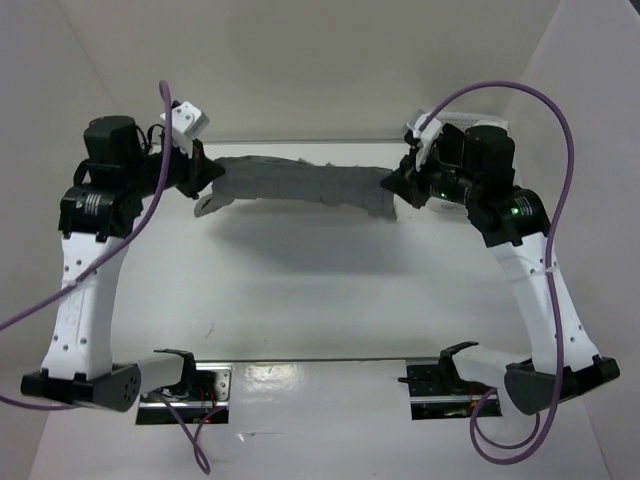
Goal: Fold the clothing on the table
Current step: Flatten the skirt out
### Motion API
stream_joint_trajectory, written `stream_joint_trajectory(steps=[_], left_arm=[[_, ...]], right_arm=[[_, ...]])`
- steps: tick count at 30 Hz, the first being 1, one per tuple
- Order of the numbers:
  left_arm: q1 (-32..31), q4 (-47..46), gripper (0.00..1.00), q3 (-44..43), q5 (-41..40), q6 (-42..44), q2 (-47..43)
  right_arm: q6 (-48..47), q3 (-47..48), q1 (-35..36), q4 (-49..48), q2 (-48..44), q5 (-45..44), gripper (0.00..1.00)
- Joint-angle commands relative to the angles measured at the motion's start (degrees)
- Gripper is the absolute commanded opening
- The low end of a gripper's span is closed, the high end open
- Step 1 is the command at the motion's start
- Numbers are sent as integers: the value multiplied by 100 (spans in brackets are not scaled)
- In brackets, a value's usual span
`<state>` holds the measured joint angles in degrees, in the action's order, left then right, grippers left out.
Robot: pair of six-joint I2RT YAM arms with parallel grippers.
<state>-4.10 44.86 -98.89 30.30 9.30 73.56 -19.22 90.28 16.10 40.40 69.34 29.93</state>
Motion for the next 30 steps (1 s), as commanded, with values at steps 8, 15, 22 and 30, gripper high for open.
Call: stream_joint_trajectory(steps=[8,15,22,30], left_arm=[[225,716,6,370,115,801,-1510],[287,858,8,853,415,924,-1284],[287,113,7,1750,30,793,304],[287,-679,7,1366,-393,372,2774]], right_arm=[[-1074,-328,-458,1461,-922,1084,0],[-1040,-467,-520,1348,-501,1121,0],[-628,-1187,-520,356,869,752,0],[-354,-785,-406,-726,2976,-206,0]])
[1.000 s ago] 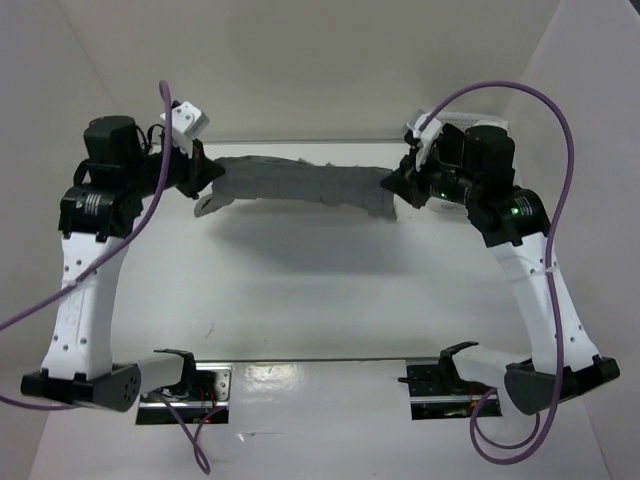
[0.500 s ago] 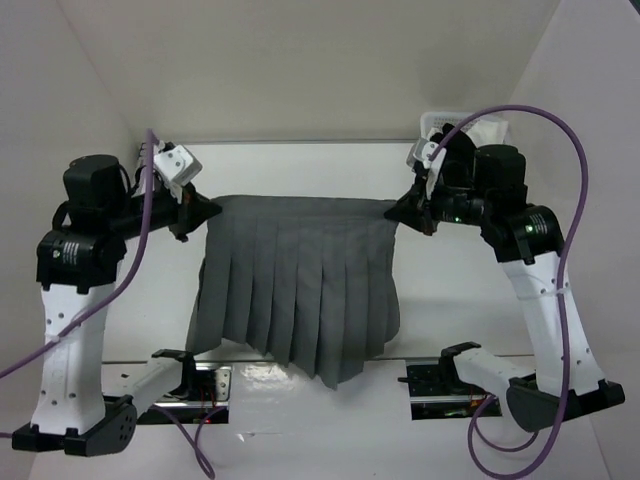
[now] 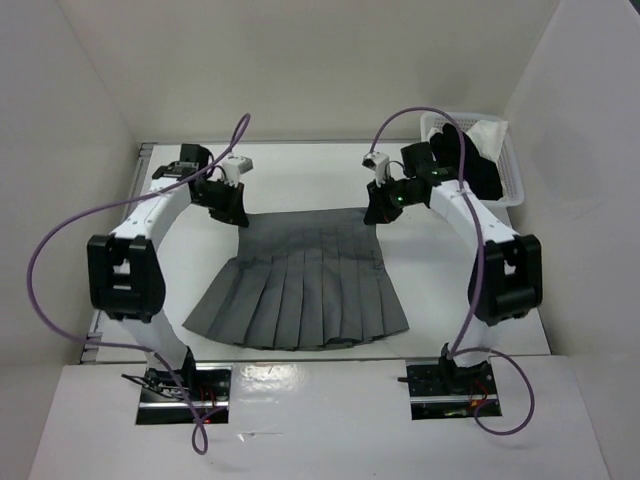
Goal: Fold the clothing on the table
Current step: Flatten the skirt out
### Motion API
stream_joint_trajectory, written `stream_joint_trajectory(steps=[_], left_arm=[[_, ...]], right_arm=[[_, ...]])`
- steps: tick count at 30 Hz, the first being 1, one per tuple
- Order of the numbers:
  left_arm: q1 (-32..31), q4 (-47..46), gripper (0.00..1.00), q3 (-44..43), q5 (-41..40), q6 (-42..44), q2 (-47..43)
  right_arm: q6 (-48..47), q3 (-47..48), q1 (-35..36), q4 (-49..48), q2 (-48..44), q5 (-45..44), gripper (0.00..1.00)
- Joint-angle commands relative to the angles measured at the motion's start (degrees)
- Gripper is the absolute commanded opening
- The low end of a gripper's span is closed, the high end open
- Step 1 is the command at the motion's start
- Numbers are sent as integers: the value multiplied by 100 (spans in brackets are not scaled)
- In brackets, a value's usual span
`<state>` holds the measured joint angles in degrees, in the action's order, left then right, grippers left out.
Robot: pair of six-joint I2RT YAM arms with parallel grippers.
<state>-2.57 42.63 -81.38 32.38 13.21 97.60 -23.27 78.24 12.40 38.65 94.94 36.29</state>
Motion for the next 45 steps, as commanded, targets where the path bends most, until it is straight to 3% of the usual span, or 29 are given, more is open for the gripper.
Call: stream_joint_trajectory(steps=[1,9,12,13,14,16,18,20,23,27,29,32,35,45], left_arm=[[134,-458,7,-500,-654,-20,556],[134,-765,12,-1625,-1102,-284,1911],[134,-590,30,-2474,-1164,-345,2420],[134,-589,37,-2705,-1164,-346,2535],[134,-511,55,-2907,-1164,-346,2744],[134,-432,74,-3442,-1216,-416,2956],[256,-352,90,-3682,-1278,-547,2958],[370,-352,98,-3552,-1278,-609,2695],[564,-501,100,-2964,-1225,-609,1861],[626,-326,100,-1884,-1146,-547,877],[687,-273,100,-1049,-1146,-548,270],[801,-273,100,-64,-1638,-671,-844],[968,-159,100,437,-1814,-724,-1409],[1312,43,100,967,-1946,-776,-2236]], right_arm=[[50,499,-36,-613,594,-895,0],[50,1474,16,-990,2036,-1361,0],[190,1940,69,-1062,2353,-1738,2],[243,2071,69,-1123,2563,-1879,29],[244,2351,69,-1123,2661,-2159,46],[577,2686,69,-1272,2854,-2633,69],[848,2872,69,-1273,2803,-2968,73],[902,2873,69,-1273,2514,-3259,78],[798,2268,69,-1369,1446,-3086,85],[666,2074,200,-211,861,-2066,95],[666,1565,463,193,807,-2065,99],[779,521,1602,248,684,-2914,99],[894,315,2229,248,762,-3014,99],[1870,535,2477,152,1457,-3049,99]])
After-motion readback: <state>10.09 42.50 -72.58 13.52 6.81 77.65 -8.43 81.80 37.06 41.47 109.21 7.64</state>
